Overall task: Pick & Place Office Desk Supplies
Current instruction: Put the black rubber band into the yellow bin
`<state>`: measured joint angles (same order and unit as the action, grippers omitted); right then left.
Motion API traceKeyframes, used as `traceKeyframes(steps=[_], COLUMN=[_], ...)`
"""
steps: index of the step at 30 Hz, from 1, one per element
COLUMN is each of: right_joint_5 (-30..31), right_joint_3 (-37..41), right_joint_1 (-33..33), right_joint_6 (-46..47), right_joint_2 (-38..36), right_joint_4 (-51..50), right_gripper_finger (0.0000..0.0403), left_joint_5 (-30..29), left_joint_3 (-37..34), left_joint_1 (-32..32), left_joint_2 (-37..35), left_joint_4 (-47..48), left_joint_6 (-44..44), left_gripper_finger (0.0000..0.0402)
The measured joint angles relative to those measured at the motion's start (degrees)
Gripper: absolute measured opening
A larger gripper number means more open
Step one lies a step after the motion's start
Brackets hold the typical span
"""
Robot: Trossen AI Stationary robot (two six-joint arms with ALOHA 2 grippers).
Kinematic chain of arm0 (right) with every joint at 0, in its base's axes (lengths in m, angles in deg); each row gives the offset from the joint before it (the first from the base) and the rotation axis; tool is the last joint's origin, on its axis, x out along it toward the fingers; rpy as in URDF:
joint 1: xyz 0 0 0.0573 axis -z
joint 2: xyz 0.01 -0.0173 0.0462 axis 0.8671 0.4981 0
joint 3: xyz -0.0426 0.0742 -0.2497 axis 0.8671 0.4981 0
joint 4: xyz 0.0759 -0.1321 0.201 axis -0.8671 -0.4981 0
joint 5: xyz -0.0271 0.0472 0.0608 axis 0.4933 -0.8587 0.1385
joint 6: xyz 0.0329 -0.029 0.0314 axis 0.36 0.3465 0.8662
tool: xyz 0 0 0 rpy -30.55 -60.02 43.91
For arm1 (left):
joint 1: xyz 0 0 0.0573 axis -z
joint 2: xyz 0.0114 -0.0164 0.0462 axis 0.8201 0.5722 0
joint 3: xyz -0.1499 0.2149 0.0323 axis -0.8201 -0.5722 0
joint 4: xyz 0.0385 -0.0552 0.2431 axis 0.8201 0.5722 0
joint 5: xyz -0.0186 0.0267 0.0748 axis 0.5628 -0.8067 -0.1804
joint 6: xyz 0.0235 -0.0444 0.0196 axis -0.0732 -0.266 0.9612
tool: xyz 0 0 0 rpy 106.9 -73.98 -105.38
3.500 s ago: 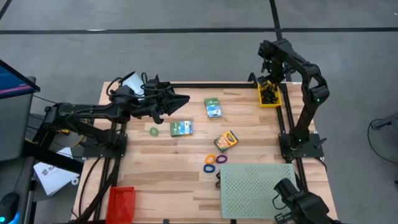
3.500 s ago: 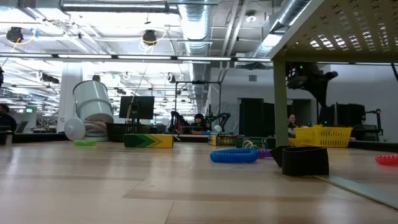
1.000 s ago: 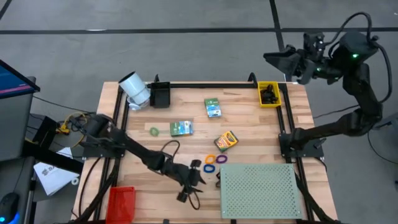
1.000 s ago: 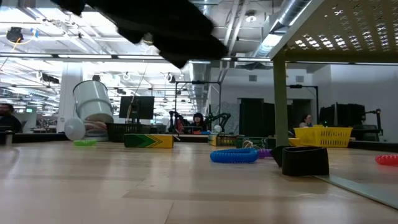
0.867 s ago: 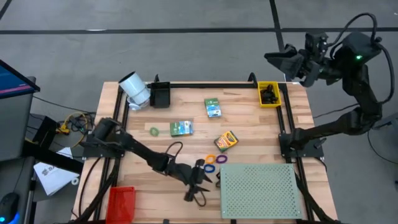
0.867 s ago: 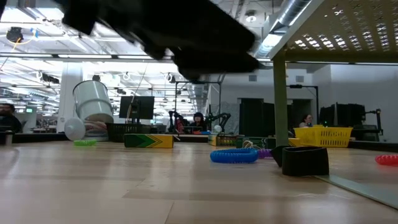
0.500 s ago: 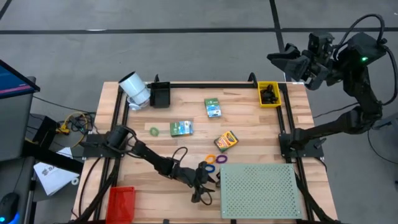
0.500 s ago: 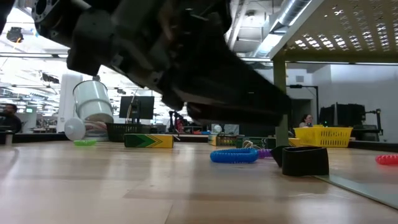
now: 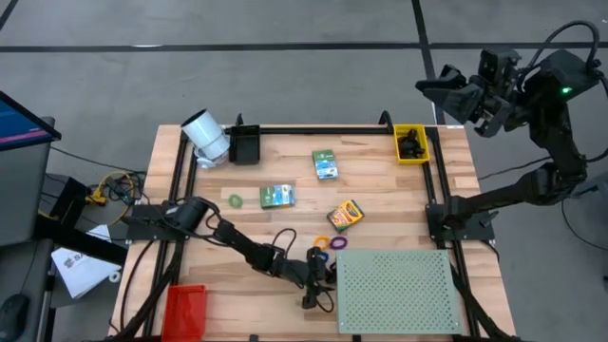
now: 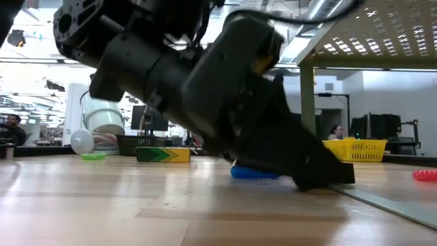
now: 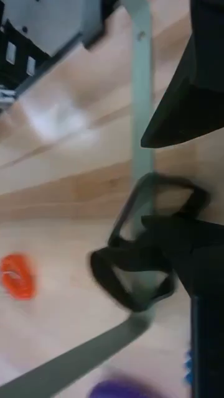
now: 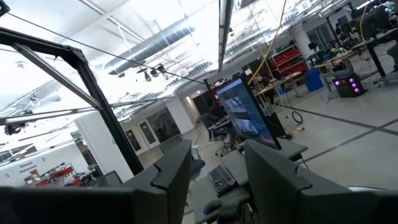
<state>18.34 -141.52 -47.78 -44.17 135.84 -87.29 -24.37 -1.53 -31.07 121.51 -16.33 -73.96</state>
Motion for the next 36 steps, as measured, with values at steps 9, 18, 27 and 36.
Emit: traceKeyframes(steps=[9,18,27,36], right_joint_5=[-0.5,-1.5,-1.6,-1.3], right_joint_3=[0.0,0.0,0.0,0.0], right_joint_1=[0.0,-0.7,-5.3,-7.9], right_joint_6=[0.2,0.1,-6.4,-23.8], right_joint_2=[0.0,0.1,1.9,7.1], right_joint_4=[0.6,0.1,-5.2,-18.2], right_gripper_finger=[0.0147,0.0147,0.0147,0.0148], left_joint_5=[-2.0,-2.4,-3.0,11.9], left_joint_3=[0.1,-0.6,-6.1,-9.2], left_joint_1=[-0.2,-0.3,-1.0,-11.1], left_joint_2=[0.0,-6.9,-29.8,-52.9], left_joint_4=[1.8,11.0,18.8,16.0], left_joint_6=[-3.9,-7.9,-6.2,-5.4], left_gripper_finger=[0.0125,0.0003,0.0001,0.0001])
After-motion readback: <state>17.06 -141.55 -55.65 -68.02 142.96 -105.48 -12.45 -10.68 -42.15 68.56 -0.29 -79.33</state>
